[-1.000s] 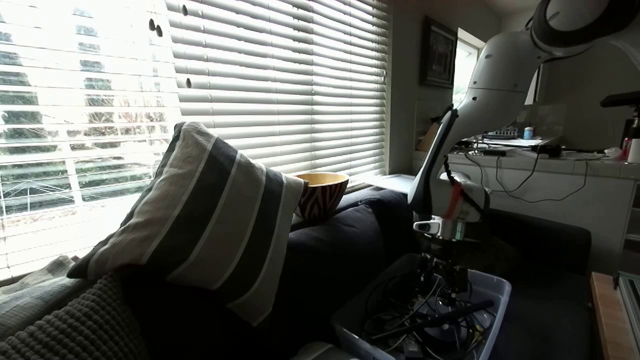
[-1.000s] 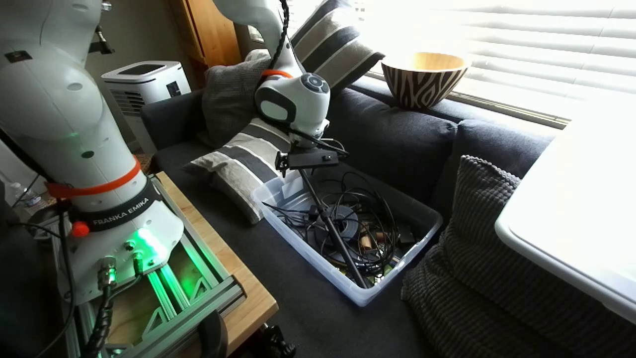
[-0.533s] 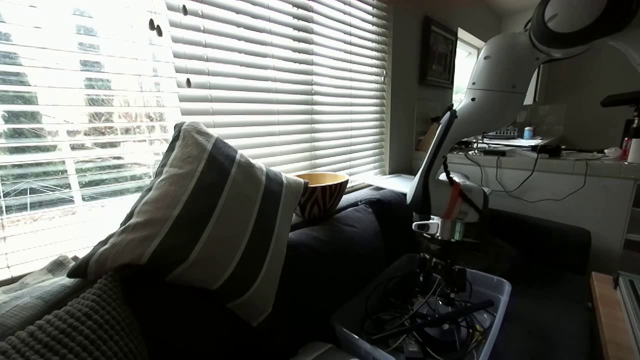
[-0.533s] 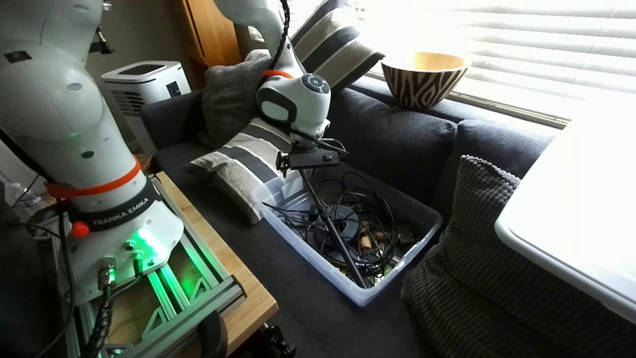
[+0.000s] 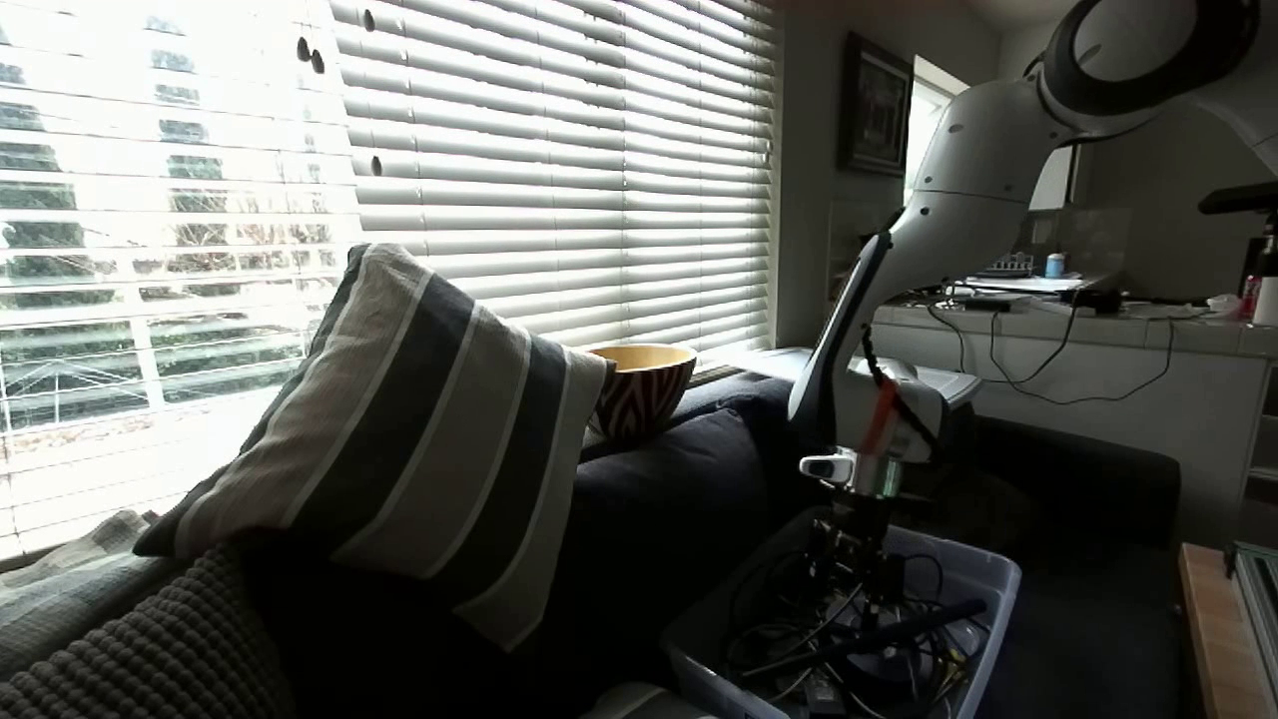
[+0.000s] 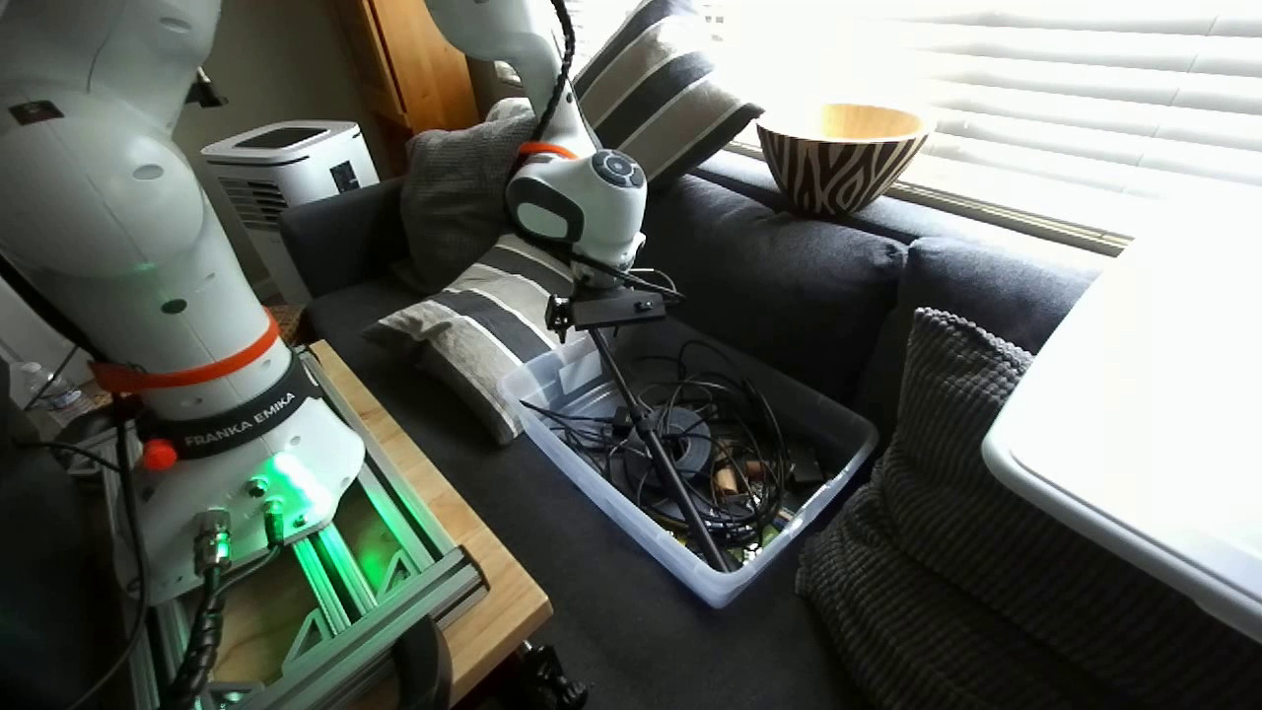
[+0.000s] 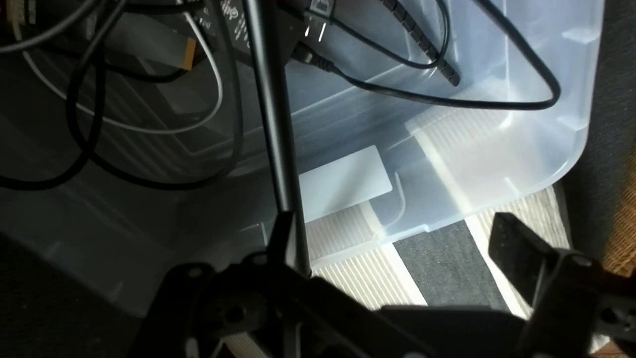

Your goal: Pick up the black stick from the clear storage container and put it in the wooden bowl

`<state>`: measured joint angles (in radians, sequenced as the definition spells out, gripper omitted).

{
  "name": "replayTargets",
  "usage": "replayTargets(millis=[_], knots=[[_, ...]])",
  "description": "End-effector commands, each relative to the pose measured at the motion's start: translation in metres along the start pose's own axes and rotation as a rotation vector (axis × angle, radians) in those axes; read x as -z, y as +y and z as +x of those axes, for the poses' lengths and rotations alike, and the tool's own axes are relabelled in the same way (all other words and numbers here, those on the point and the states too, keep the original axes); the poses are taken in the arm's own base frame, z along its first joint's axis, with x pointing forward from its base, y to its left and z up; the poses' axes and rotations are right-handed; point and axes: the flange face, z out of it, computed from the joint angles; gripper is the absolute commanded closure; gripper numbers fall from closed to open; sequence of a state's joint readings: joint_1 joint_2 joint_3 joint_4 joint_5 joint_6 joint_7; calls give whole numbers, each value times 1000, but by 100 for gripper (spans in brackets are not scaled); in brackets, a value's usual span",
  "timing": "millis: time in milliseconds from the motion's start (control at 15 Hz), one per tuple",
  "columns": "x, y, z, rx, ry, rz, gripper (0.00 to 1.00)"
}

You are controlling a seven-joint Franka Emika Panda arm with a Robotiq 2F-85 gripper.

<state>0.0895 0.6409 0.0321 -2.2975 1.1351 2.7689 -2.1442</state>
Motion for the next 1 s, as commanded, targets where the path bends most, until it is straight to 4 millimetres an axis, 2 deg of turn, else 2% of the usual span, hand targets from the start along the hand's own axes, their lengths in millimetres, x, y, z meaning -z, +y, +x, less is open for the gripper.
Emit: replayTargets(millis=[0,333,800,867,933], knots=[[-35,12,8,46,4,-51,0],[-71,21,12,141,10,-49,0],[-100,36,9,226,49,-58,0],[-103,38,8,232,50,-54,10],[-106,39,7,236,49,-58,26]])
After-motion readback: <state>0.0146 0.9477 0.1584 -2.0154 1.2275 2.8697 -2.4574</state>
